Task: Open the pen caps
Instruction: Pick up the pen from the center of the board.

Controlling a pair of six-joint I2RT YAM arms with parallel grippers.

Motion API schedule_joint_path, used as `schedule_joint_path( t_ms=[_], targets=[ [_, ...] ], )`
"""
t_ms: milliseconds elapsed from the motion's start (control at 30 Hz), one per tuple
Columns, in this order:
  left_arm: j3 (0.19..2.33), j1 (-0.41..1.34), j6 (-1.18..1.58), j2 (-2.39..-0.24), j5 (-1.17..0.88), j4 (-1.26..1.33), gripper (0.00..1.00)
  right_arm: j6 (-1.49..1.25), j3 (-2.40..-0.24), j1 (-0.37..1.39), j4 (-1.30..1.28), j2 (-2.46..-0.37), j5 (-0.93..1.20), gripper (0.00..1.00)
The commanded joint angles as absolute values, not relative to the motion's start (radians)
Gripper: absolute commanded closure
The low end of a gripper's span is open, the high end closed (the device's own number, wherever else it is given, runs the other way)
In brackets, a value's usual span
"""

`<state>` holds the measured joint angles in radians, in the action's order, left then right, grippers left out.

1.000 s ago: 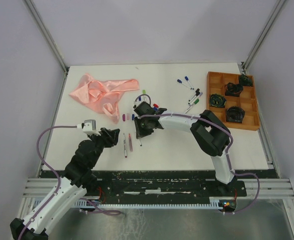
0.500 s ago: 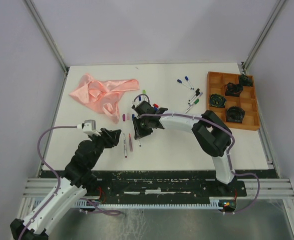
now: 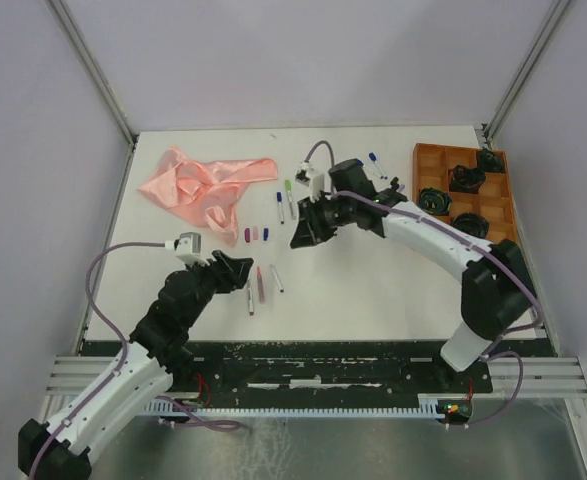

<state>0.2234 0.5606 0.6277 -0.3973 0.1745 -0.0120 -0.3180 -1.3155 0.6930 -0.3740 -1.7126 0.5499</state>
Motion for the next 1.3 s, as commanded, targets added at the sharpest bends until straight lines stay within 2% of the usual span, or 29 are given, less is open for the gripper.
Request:
schedule_joint_path(
  t_ms=[0,200,333,467,667,733,800,1100,1267],
  targets=[
    [0.339,0.559,0.649,-0.572,0.135,0.087,0.29,-0.135,-1.262,0.566,-0.379,-1.556,0.901,0.67],
    [0.549,0.559,0.604,-0.908,0.158,0.036,0.29,0.028,-1.212,0.467,-0.429,-1.345,0.878,0.64],
    [0.725,0.558,0.588,-1.164,0.266,-0.033,0.3,0.047,-1.164,0.37,-0.404,-1.247,0.882,0.63],
    [0.967,0.559,0.559,-1.393,0.367,-0.153,0.32,0.009,-1.159,0.3,-0.392,-1.239,0.94,0.63],
    [1.298,0.559,0.465,-1.708,0.453,-0.284,0.37,0.031,-1.163,0.294,-0.41,-1.229,0.927,0.63],
    [1.418,0.557,0.445,-1.825,0.464,-0.342,0.42,0.046,-1.168,0.295,-0.42,-1.225,0.923,0.63],
    [1.523,0.558,0.428,-1.914,0.472,-0.394,0.49,0.061,-1.172,0.294,-0.434,-1.225,0.92,0.63],
    [1.824,0.546,0.385,-2.184,0.484,-0.491,0.5,0.102,-1.182,0.294,-0.473,-1.242,0.904,0.63],
    [1.933,0.536,0.371,-2.295,0.486,-0.533,0.58,0.117,-1.185,0.295,-0.482,-1.255,0.9,0.62]
  ],
)
